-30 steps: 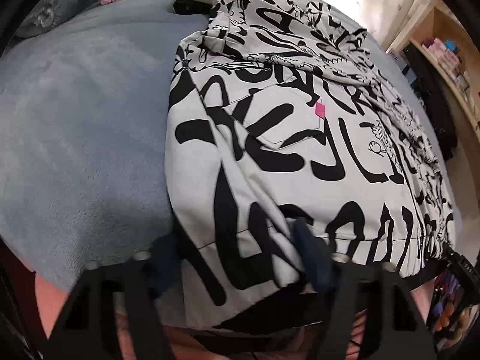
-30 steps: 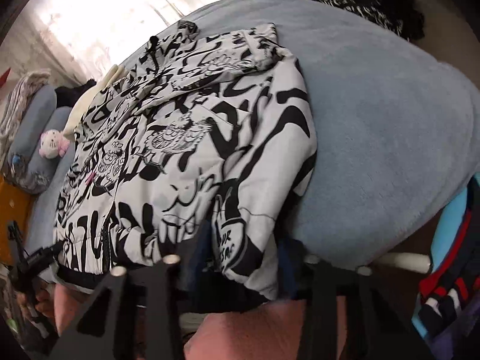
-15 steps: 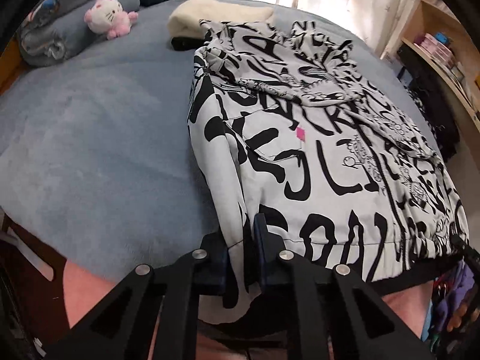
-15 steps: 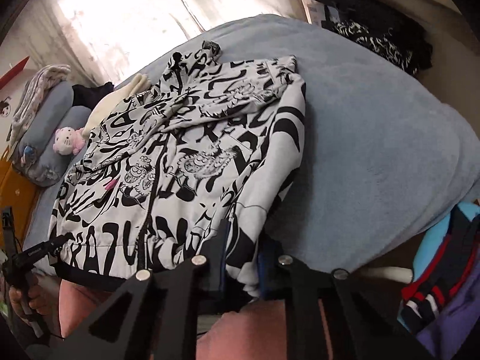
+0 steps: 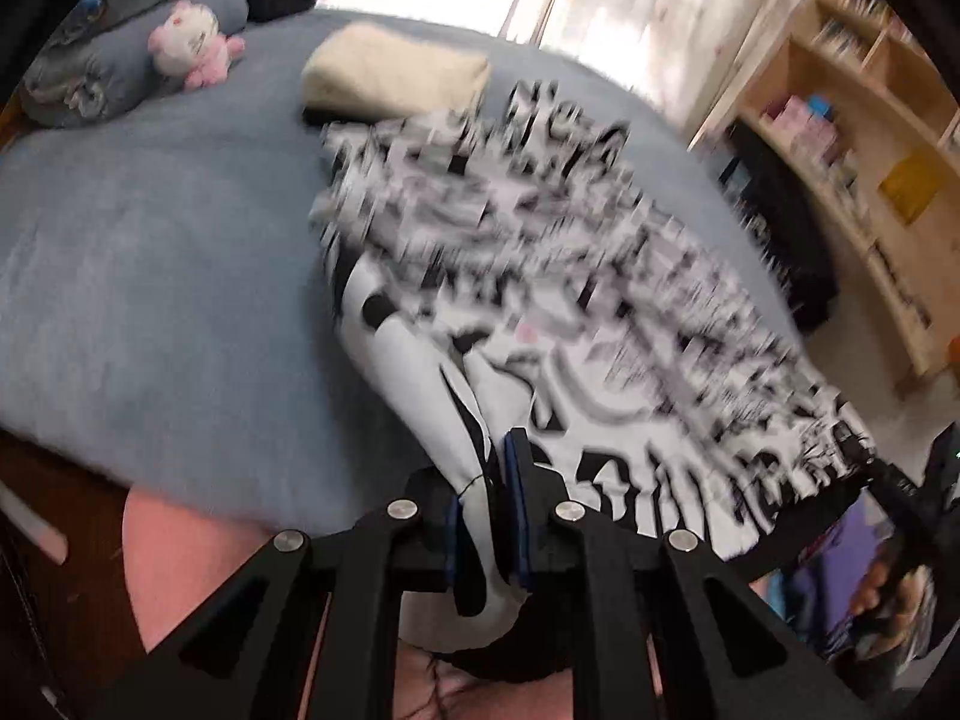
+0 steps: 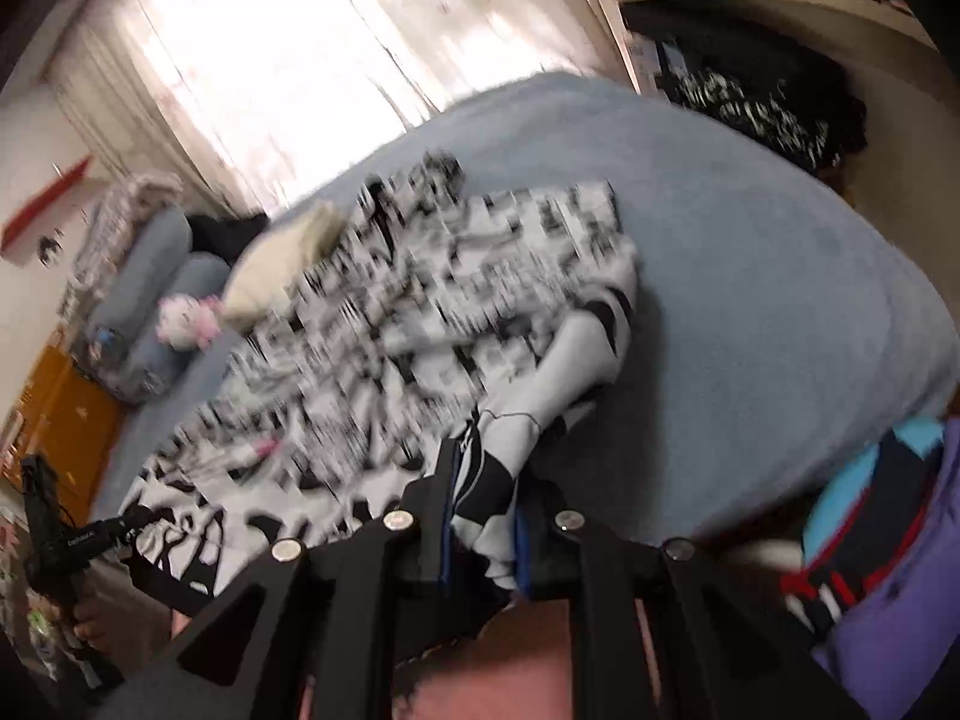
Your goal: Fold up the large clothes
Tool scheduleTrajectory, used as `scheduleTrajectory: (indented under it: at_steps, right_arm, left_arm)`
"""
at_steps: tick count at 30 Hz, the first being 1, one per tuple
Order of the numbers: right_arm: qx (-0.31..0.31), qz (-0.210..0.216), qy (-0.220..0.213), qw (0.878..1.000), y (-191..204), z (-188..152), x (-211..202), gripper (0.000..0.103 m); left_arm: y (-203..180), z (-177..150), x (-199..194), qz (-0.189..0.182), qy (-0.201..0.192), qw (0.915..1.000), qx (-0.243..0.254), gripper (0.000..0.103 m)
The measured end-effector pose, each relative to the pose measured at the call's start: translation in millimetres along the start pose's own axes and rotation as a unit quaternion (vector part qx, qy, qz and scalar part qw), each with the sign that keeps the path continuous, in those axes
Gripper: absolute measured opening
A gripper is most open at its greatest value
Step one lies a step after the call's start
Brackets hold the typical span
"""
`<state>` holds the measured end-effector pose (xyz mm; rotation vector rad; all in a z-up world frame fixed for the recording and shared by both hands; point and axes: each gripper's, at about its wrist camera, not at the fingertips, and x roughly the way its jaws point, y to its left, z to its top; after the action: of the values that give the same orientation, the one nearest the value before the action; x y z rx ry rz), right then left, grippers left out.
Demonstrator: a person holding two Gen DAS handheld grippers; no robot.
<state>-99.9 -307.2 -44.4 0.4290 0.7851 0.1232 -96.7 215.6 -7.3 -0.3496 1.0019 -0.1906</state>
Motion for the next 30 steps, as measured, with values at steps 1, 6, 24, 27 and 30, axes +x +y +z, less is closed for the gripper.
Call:
scheduleTrajectory:
  at_steps: [1, 6, 24, 27, 30]
  right_arm:
    - [0.006, 0.01, -0.014, 1.0, 2, 14, 2, 0.014]
    - [0.054, 0.05, -0.064, 0.995, 5, 76, 19, 0.014]
    - [0.078, 0.0, 0.003, 0.997, 2, 248, 263, 0.045]
    - [0.067, -0.01, -0.005, 0.998, -3, 248, 278, 0.047]
    - [0.055, -0.026, -0.002, 0.998, -14, 249, 292, 0.047]
  left_arm:
    - [-2, 16, -5, -0.008, -0.018, 0.9998, 0.001, 0.009]
    - [-6, 93, -4, -0.025, -0.072, 0.9969, -0.021, 0.007]
    - [52, 295, 214, -0.011, -0.029, 0.9925, -0.118, 0.074]
    - [63, 304, 227, -0.001, -0.029, 0.9936, -0.109, 0.076]
    - [68, 305, 242, 0.017, -0.019, 0.9951, -0.096, 0.076]
